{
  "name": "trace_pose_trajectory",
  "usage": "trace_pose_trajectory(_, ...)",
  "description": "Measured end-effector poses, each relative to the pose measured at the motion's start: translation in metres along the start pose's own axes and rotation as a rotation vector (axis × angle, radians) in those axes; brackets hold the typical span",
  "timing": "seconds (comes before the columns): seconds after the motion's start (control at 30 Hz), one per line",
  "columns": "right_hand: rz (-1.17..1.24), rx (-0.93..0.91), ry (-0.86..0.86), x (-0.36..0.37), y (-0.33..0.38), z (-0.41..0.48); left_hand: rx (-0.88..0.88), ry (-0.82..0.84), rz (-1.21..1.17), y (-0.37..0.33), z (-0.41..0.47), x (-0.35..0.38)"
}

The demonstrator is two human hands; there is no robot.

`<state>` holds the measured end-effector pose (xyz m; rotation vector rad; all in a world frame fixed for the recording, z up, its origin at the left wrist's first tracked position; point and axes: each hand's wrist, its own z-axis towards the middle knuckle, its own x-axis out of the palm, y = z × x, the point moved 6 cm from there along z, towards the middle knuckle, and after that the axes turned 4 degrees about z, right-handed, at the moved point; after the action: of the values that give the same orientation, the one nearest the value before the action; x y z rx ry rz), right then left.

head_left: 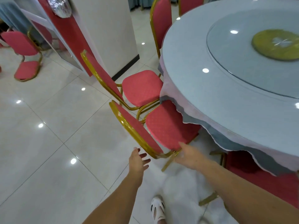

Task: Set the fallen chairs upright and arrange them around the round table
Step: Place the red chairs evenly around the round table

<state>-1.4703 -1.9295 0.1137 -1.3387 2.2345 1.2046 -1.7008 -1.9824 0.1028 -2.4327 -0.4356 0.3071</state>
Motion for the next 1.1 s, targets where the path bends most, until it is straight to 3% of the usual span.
trace_pose_trajectory(0.1, 0.030, 0.018, -0.060, -0.026, -0.050, -0.030, -0.041, 0.044, 0.054, 0.027, -0.024, 0.041)
trace_pose_trajectory(0.3, 0.050, 0.062, -0.126, -0.066, -0.153, -0.105, 0.084, -0.068, 0.219, 0.051, -0.067, 0.107)
trace_pose_trajectory(0.6, 0.042, 0.112, -0.239, -0.111, -0.304, -0.236, 0.170, 0.387, 0.609, 0.166, -0.205, 0.308)
trace_pose_trajectory(0.73, 0.065, 0.179, -0.305, -0.121, -0.371, -0.290, 0.319, 0.581, 0.842, 0.213, -0.261, 0.380)
trace_pose_trajectory(0.87, 0.146, 0.266, -0.316, -0.106, -0.430, -0.341, 0.419, 0.646, 1.082, 0.249, -0.291, 0.411)
trace_pose_trajectory(1.03, 0.261, 0.356, -0.323, -0.068, -0.473, -0.386, 0.416, 0.724, 1.237, 0.294, -0.305, 0.408)
trace_pose_trajectory(1.1, 0.277, 0.402, -0.371, -0.059, -0.478, -0.398, 0.490, 0.777, 1.295, 0.299, -0.319, 0.405)
